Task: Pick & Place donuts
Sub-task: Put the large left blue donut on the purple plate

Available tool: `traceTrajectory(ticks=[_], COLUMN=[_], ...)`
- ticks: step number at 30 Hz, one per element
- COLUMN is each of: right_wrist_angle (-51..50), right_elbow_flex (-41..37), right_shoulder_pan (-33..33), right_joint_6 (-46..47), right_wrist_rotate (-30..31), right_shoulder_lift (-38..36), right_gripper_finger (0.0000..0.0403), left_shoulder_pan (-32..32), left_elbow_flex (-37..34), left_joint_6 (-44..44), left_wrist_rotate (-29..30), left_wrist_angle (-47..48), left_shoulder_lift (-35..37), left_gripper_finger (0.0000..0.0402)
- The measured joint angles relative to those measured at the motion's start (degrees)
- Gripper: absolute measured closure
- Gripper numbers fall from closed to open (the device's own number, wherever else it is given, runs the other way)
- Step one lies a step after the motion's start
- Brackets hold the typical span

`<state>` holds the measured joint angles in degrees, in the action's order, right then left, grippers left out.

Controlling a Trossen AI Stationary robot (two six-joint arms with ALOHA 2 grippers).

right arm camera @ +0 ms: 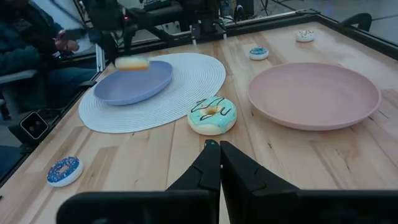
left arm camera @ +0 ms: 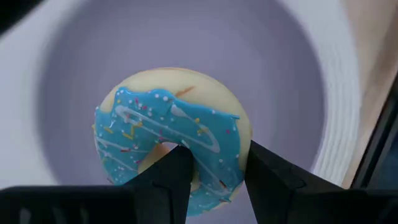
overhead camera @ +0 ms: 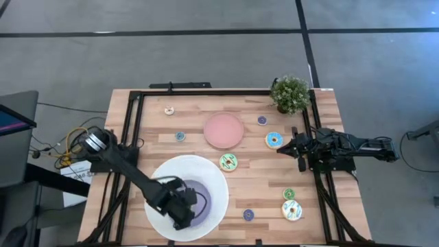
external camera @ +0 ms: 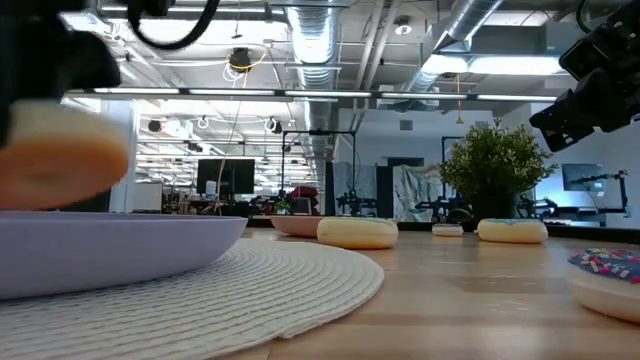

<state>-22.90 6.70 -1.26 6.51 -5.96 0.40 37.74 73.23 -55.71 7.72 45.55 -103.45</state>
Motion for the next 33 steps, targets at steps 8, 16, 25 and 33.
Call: traceTrajectory(ticks=[8, 16, 25, 33], right_wrist_angle=[0.0, 0.0, 0.0, 0.0], right_elbow_flex=[0.0, 0.0, 0.0, 0.0], right_shoulder_pan=[0.0, 0.0, 0.0, 0.0], right_joint_6=[0.0, 0.0, 0.0, 0.0], right_wrist_rotate=[0.0, 0.0, 0.0, 0.0], right_shoulder_lift=[0.0, 0.0, 0.0, 0.0], right_gripper_finger=[0.0403, 0.0403, 0.0403, 0.0403], left_shoulder_pan=[0.8, 1.3, 1.2, 1.3], left_elbow_flex=[1.3, 1.3, 1.3, 1.3], left_joint_6=[-5.3, -6.5, -6.2, -6.3], left_wrist_rotate=[-3.7, -4.5, -6.3, -7.5], left_wrist_angle=[4.8, 5.2, 5.3, 6.6], left_shoulder_lift=[-4.6, -4.6, -4.6, -4.6], left_gripper_finger=[0.0276, 0.0276, 0.0276, 0.0276])
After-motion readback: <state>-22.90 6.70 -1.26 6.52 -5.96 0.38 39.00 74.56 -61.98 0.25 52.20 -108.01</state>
